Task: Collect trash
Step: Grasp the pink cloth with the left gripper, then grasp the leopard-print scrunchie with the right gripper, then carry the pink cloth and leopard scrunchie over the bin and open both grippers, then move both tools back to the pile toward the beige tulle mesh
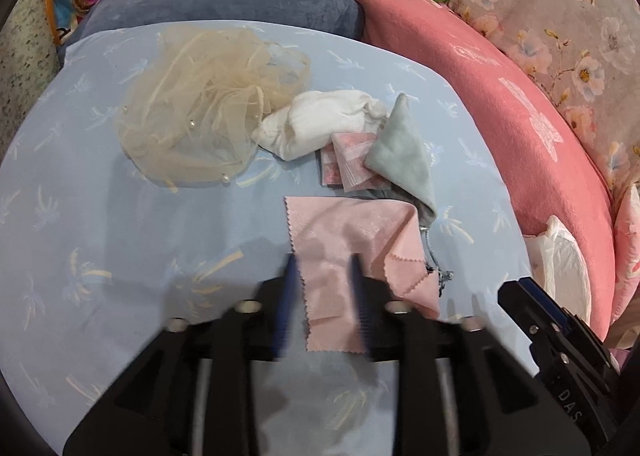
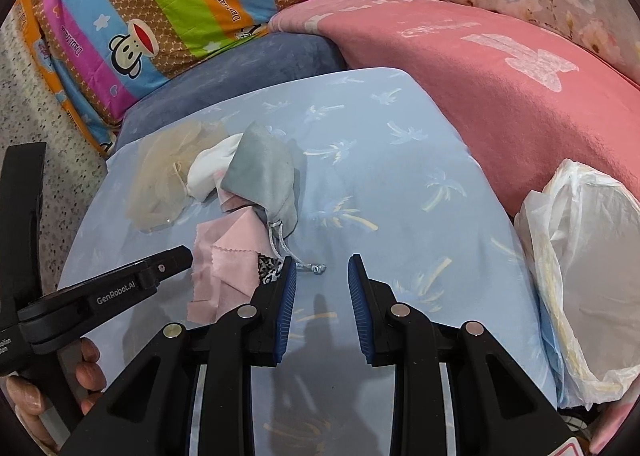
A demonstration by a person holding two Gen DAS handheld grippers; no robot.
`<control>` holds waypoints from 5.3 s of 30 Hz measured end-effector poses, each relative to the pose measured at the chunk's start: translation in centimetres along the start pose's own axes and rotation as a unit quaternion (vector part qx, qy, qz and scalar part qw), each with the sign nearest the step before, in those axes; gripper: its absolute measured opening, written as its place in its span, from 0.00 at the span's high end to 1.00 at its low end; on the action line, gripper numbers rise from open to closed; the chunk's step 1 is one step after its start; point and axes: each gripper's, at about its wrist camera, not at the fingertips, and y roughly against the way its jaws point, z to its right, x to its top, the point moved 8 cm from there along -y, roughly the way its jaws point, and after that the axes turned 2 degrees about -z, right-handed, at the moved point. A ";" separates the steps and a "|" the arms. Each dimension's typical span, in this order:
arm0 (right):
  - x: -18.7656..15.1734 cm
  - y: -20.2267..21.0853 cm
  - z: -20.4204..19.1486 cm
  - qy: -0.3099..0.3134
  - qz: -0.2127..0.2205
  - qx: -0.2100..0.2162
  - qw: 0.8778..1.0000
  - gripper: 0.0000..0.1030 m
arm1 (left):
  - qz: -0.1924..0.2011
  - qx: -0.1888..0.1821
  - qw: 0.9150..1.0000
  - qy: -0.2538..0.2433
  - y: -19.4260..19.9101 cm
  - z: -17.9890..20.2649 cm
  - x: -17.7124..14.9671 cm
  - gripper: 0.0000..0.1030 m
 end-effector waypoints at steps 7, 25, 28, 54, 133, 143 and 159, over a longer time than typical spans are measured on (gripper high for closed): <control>0.3 -0.2 0.9 -0.006 -0.002 -0.011 1.000 0.74 | 0.001 -0.028 1.000 -0.006 -1.4 2.1 0.3 0.33; -1.1 -2.8 -4.0 0.036 -0.031 0.016 0.999 0.74 | 0.013 -0.009 0.999 0.042 -0.2 -3.0 0.7 0.96; -1.3 -3.7 -5.0 0.041 -0.039 0.022 0.998 0.73 | 0.014 0.001 0.999 0.044 -0.1 -3.7 0.6 0.96; 0.2 1.1 -1.1 -0.001 0.010 0.017 1.000 0.90 | 0.037 -0.010 0.999 -0.026 2.3 2.0 0.5 0.96; -2.1 12.5 22.2 -0.188 0.110 -0.081 0.973 0.71 | 0.041 -0.053 0.977 -0.203 0.9 23.0 -2.9 0.34; -1.8 11.9 21.3 -0.178 0.104 -0.081 0.975 0.68 | 0.038 -0.048 0.980 -0.187 0.8 21.0 -2.5 0.34; -0.9 10.7 18.8 -0.156 0.096 -0.080 0.980 0.68 | 0.039 -0.040 0.986 -0.154 0.8 17.5 -1.1 0.34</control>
